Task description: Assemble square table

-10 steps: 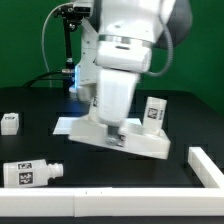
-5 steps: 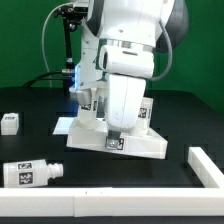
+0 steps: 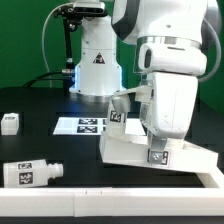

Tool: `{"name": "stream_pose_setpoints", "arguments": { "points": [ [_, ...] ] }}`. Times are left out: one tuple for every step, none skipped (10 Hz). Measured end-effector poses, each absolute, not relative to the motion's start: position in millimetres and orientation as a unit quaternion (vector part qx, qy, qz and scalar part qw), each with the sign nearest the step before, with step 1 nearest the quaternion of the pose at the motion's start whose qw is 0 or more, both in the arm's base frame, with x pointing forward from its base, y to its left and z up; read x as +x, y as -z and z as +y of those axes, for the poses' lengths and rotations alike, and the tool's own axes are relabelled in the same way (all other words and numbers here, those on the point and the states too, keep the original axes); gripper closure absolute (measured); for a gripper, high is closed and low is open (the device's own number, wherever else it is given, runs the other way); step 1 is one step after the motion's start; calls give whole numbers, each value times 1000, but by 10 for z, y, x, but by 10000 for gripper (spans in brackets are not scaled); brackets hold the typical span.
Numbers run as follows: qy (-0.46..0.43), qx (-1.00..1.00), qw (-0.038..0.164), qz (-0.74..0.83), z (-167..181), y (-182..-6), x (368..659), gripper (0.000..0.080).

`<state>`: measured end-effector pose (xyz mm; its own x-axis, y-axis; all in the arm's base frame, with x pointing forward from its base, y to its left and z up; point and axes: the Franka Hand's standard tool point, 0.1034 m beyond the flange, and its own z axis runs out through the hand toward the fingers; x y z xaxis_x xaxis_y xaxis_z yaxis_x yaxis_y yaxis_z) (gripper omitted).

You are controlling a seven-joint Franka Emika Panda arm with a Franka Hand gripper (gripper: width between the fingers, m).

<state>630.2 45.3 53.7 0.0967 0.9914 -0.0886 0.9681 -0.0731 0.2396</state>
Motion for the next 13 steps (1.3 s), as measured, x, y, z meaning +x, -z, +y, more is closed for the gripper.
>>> {"name": "stream_pose_setpoints", "arguments": {
  "points": [
    [-45,732,118,669,436,-525,6287,742],
    [-45,733,117,669,433,-523,6287,742],
    [-44,733,117,668,425,-517,6283,742],
    [-44,734,117,668,419,-510,6281,742],
    [-43,734,116,667,413,-490,6283,742],
    [-39,735,116,667,398,-431,6330,742],
    [-38,737,117,665,407,-384,6381,742],
    [-37,737,116,664,413,-332,6401,742],
    [-32,738,115,665,401,-289,6413,742],
    [-23,740,111,663,387,-276,6436,741],
    [-22,740,111,663,416,-290,6480,741],
    [-22,740,112,663,450,-305,6511,741],
    [-20,738,115,665,470,-316,6533,740]
  ]
}}
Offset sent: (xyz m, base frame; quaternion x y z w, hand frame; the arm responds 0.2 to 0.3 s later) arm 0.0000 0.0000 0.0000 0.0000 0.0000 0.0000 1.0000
